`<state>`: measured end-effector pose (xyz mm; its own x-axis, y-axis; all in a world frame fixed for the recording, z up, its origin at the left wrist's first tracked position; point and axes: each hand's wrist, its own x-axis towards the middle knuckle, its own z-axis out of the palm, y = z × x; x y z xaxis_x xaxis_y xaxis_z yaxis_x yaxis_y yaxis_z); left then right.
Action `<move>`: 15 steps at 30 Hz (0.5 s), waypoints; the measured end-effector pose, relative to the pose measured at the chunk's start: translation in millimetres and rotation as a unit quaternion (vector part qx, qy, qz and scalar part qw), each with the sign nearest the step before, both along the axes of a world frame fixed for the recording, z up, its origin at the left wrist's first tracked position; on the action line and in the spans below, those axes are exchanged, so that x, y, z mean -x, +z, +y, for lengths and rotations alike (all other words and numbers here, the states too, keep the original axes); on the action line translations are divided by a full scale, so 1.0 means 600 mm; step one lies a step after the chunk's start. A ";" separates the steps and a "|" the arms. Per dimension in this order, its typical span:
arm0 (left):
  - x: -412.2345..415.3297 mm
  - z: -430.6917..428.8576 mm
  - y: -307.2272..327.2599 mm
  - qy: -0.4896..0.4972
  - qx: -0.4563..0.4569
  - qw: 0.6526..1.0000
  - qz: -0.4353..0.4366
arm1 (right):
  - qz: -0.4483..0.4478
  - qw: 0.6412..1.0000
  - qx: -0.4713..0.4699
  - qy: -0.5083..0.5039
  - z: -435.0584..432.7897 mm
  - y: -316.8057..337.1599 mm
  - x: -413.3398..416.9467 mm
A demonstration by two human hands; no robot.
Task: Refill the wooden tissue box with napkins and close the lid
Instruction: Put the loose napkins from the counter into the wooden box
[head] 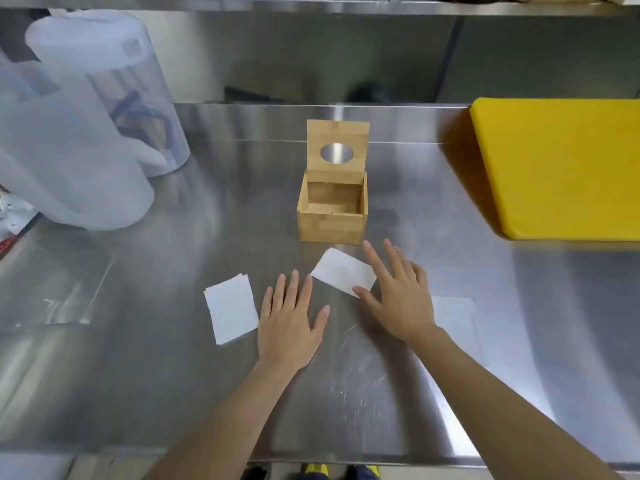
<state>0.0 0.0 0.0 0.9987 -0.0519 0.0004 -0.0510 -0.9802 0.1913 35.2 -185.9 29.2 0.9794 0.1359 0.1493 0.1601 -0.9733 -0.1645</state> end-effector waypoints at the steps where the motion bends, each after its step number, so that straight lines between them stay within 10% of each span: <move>1: 0.000 0.001 0.002 0.007 0.000 1.000 0.006 | 0.019 1.000 -0.008 0.008 0.000 -0.002 0.000; 15: -0.003 0.001 -0.003 0.012 -0.025 1.000 -0.005 | 0.098 0.994 -0.053 0.010 0.013 -0.001 -0.051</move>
